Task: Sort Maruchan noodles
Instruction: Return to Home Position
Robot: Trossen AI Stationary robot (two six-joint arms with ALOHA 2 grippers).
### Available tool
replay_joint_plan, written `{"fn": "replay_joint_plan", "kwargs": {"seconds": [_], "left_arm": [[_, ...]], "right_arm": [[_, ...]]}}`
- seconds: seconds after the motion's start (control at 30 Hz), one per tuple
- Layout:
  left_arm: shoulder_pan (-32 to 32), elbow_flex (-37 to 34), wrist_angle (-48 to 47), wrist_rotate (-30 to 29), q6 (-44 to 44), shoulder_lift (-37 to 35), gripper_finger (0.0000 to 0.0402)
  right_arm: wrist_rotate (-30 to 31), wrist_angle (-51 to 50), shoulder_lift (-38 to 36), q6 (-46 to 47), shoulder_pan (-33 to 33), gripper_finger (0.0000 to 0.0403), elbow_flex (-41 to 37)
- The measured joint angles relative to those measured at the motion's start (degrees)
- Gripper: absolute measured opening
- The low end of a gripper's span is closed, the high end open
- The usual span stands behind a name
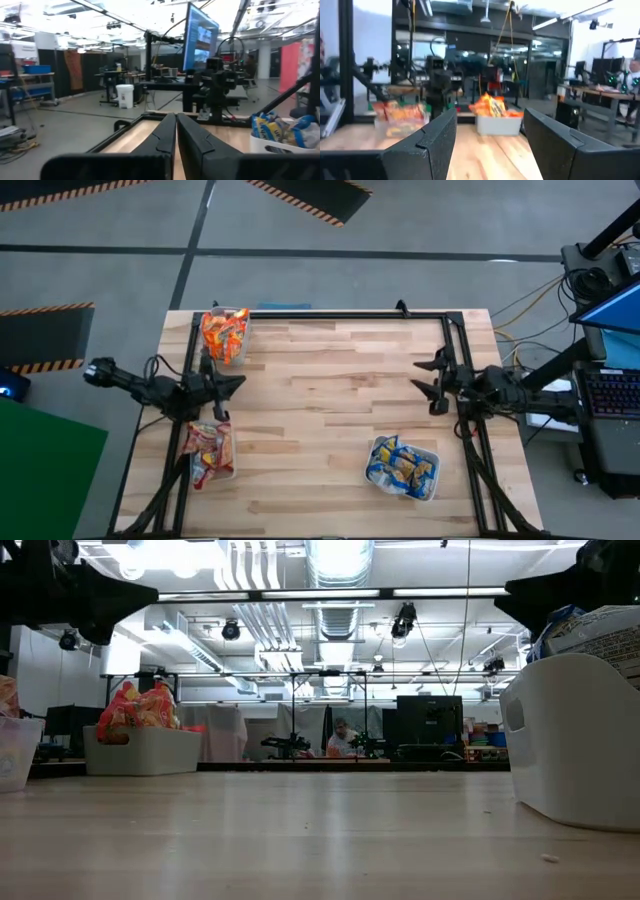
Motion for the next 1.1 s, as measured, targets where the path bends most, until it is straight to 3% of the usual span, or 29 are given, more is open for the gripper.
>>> {"fn": "replay_joint_plan", "kwargs": {"seconds": [0.17,0.6,1.1], "left_arm": [[0.00,0.30,-0.03,0.89,-0.30,-0.04,0.0000],[0.00,0.34,-0.04,0.94,-1.48,0.63,0.0000],[0.00,0.43,-0.02,0.95,-1.48,0.93,0.0000]], "right_arm": [[3.53,-0.37,0.33,-2.61,-0.01,0.0219,0.00],[3.48,-0.70,0.44,3.20,0.00,0.0219,-0.04],[3.50,-1.07,0.46,3.18,0.00,0.0219,-0.07]]}}
